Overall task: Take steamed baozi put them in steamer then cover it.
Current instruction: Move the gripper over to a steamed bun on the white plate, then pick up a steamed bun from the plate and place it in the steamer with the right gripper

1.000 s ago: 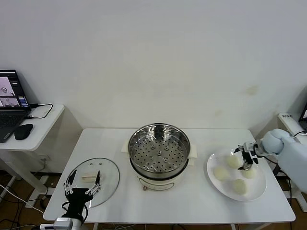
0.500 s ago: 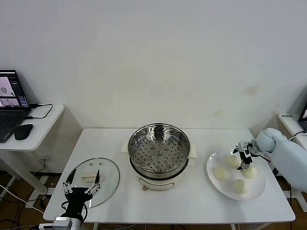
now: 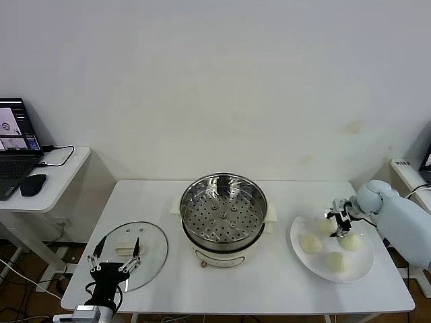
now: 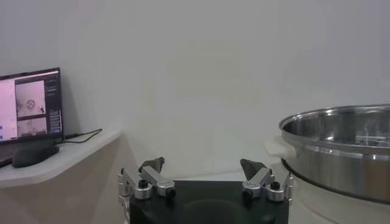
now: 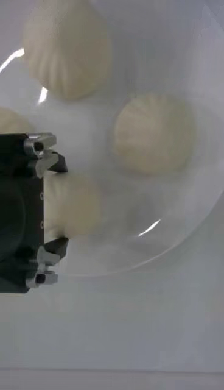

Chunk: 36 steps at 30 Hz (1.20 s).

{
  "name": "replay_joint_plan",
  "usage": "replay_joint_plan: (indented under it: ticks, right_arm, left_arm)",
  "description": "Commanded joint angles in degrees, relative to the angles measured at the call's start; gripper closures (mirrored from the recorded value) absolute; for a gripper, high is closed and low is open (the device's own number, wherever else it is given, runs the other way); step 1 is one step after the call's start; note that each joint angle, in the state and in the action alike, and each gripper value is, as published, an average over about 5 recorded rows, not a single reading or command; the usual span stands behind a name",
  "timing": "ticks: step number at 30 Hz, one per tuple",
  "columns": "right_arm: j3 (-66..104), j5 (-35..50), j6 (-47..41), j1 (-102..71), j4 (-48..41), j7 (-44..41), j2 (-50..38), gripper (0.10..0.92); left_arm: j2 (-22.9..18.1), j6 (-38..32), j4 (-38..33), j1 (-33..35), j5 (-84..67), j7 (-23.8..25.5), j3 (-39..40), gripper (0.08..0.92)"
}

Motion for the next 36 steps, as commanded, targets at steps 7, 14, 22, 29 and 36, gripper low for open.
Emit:
replay_joint_plan:
  ticks: [7, 14, 22, 29, 36]
  right_arm:
    - [-0.39, 0.77, 0.34, 0.81, 0.9, 0.0, -0.88, 0.43]
    - [-4.54, 6.92, -0.13, 6.26, 9.4, -0.58, -7.49, 0.431]
    - [-14.84, 18.78, -0.5, 21.84, 21.67, -1.31, -14.9, 0.428]
    - [-30.68, 28.78, -0.55, 42.5, 26.75, -0.4, -11.22, 0.431]
    - [-40.18, 35.19, 0.09, 52.2, 29.55, 3.67, -0.05, 0.431]
  left_arm:
    - [0.12, -0.02, -0.74, 0.38, -0.11, -0.08, -0.06, 0.177]
    - [0.38, 0.02, -0.73, 0.09, -0.65, -0.08, -0.13, 0.177]
    - [1.27, 0.39, -0.27, 0.07, -3.29, -0.01, 0.13, 0.177]
    - [1.92, 0.4, -1.0, 0.52, -4.57, -0.01, -0.14, 0.177]
    - [2.14, 0.49, -0.97, 0.35, -4.91, -0.02, -0.35, 0.177]
